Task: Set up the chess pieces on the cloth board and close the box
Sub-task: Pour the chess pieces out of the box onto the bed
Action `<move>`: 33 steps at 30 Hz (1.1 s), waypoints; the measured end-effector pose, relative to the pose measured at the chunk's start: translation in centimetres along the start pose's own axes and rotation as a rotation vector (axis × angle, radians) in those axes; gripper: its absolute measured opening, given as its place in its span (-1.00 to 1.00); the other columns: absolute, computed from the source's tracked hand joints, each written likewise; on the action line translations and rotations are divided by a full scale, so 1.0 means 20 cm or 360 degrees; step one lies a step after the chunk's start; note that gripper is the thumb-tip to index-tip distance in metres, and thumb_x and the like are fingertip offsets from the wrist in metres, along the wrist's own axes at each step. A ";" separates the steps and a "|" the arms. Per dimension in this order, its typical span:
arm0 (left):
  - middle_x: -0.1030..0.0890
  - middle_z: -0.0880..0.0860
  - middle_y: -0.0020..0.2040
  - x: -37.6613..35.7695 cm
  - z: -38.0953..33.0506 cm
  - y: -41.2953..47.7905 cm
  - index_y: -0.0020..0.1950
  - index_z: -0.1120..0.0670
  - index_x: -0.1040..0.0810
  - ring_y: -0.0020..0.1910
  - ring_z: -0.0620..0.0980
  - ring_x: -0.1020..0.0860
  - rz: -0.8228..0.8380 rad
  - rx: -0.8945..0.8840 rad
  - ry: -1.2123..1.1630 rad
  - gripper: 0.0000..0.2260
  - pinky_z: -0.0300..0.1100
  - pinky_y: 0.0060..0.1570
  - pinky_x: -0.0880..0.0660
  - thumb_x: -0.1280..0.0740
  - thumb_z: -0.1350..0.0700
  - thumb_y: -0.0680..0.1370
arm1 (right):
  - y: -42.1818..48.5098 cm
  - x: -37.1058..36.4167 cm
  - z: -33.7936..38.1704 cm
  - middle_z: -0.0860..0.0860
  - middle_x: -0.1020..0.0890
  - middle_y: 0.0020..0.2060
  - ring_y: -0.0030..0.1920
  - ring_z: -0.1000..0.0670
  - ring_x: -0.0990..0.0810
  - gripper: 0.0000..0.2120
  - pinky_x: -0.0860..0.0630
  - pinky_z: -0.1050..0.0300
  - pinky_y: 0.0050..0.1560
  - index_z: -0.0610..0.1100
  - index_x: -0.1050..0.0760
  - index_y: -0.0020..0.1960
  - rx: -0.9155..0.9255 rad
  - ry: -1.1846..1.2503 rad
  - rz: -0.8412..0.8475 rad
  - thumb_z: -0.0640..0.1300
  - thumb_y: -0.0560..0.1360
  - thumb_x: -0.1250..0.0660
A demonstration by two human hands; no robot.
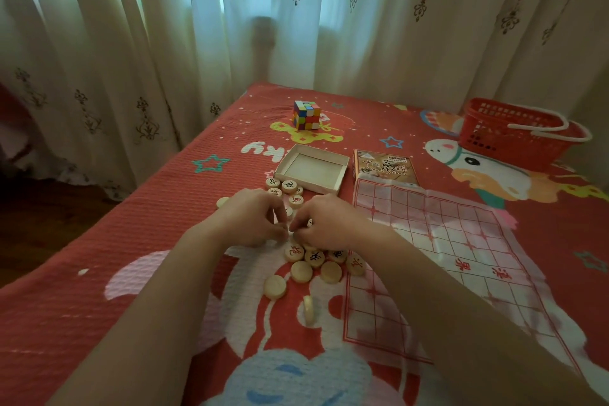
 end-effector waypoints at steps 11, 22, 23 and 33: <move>-0.39 -0.05 -0.03 -0.01 0.03 0.03 0.10 -0.14 -0.61 0.17 0.04 -0.33 -0.0090 -0.0056 0.0317 -0.80 -0.07 0.17 -0.32 -0.29 -0.02 0.52 | 0.01 0.06 0.03 0.06 -0.52 -0.14 -0.02 0.04 -0.48 -0.82 -0.38 0.20 -0.09 -0.11 -0.60 -0.02 0.0028 -0.0019 -0.0158 -0.24 0.42 -0.31; -0.53 -0.11 -0.06 0.06 0.05 0.02 -0.01 -0.09 -0.59 0.00 -0.05 -0.35 -0.0322 -0.0030 0.0442 -0.84 -0.14 -0.03 -0.30 -0.29 -0.08 0.48 | -0.03 0.04 0.03 0.02 -0.56 -0.27 -0.23 0.08 -0.47 -0.92 -0.43 0.17 -0.19 -0.16 -0.59 -0.17 0.0162 0.0090 -0.0318 -0.15 0.40 -0.36; -0.55 -0.11 -0.05 0.06 0.05 0.02 0.00 -0.09 -0.59 0.00 -0.06 -0.36 -0.0338 -0.0029 0.0463 -0.83 -0.14 -0.03 -0.30 -0.28 -0.09 0.48 | -0.03 0.03 0.03 0.00 -0.60 -0.25 -0.22 0.07 -0.49 -0.89 -0.45 0.14 -0.16 -0.17 -0.61 -0.17 0.0153 0.0093 -0.0284 -0.15 0.41 -0.34; -0.56 -0.05 -0.12 0.11 0.13 0.03 -0.07 0.01 -0.64 -0.02 -0.02 -0.38 -0.0484 0.0090 0.0210 -0.87 -0.09 0.04 -0.36 -0.35 0.01 0.48 | -0.02 0.06 -0.02 0.05 -0.67 -0.10 -0.06 0.03 -0.57 -0.81 -0.53 -0.03 -0.02 -0.05 -0.63 -0.06 0.0010 0.0214 -0.0343 -0.17 0.43 -0.27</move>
Point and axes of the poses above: each hand's wrist, its own y-axis towards the middle knuckle, its own x-axis out of the back of the hand, z = x × y, the point moved 10 cm from there along y, towards the middle knuckle
